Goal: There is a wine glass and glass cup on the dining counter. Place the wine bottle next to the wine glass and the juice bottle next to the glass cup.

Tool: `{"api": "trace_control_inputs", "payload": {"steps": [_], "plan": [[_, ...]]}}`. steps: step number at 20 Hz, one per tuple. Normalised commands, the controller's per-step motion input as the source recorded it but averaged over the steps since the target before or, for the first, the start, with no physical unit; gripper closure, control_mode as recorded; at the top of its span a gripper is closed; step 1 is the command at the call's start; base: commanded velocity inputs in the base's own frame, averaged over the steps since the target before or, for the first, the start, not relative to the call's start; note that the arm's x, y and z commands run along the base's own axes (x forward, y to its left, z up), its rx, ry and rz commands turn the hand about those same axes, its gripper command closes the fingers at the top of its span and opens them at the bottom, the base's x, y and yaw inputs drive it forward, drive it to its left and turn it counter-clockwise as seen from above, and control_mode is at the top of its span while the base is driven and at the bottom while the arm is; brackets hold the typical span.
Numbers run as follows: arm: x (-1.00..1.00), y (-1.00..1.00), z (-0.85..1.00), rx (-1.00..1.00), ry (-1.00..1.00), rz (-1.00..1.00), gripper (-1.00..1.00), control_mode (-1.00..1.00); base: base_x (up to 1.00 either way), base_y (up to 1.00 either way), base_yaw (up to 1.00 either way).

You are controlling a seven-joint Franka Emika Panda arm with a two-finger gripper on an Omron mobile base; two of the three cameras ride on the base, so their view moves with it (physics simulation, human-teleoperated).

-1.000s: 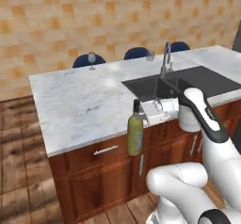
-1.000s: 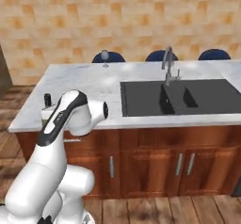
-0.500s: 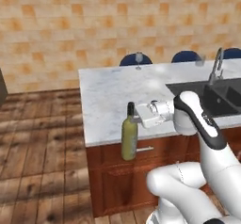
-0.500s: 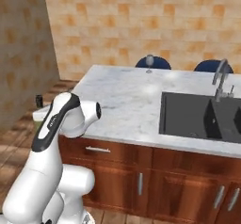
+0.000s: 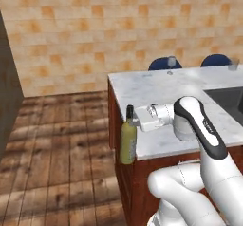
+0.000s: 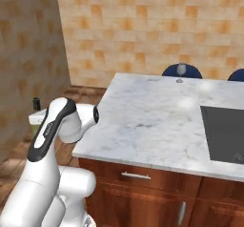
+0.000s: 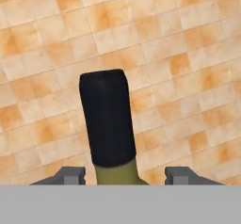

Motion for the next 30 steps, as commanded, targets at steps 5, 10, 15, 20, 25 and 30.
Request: {"api": "trace_control_inputs", "payload": {"steps": [5,10,15,20,25,30], "plan": [[0.00,0.00,0.00,0.00,0.00,0.00,1.00,1.00,0.10,0.86,-0.09],[0.00,0.00,0.00,0.00,0.00,0.00,1.00,1.00,0.33,0.80,-0.14],[0.00,0.00,0.00,0.00,0.00,0.00,1.00,1.00,0.51,0.69,-0.19],[0.00,0.00,0.00,0.00,0.00,0.00,1.00,1.00,0.57,0.63,-0.22],[0.00,0.00,0.00,0.00,0.00,0.00,1.00,1.00,0.76,0.44,-0.29],[0.00,0.00,0.00,0.00,0.00,0.00,1.00,1.00,0.80,0.38,-0.32]]}}
